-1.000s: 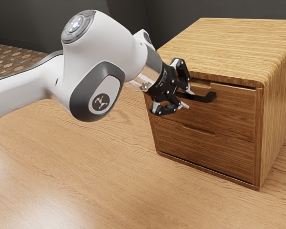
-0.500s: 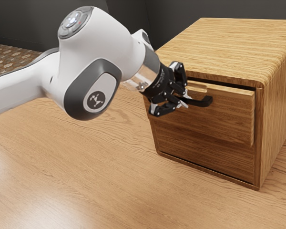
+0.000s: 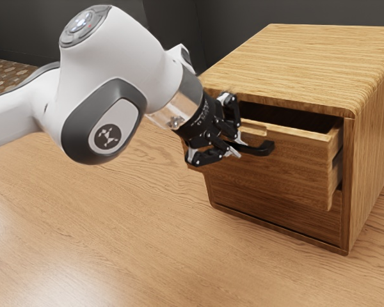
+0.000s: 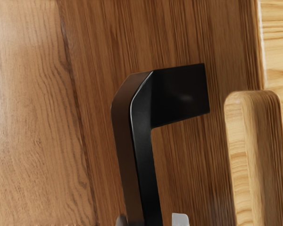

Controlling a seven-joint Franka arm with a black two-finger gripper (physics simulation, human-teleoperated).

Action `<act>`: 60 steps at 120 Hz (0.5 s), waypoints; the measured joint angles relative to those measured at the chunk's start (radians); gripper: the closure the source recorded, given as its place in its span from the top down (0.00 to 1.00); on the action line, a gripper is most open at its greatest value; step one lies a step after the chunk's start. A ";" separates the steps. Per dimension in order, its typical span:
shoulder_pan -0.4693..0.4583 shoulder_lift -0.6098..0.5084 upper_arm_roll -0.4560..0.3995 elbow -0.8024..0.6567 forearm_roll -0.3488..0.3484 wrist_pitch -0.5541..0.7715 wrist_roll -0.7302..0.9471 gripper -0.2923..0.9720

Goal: Pull the drawer handle with one arm to open the drawer

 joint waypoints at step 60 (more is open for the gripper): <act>0.008 -0.150 0.001 -0.134 0.001 -0.035 0.001 0.16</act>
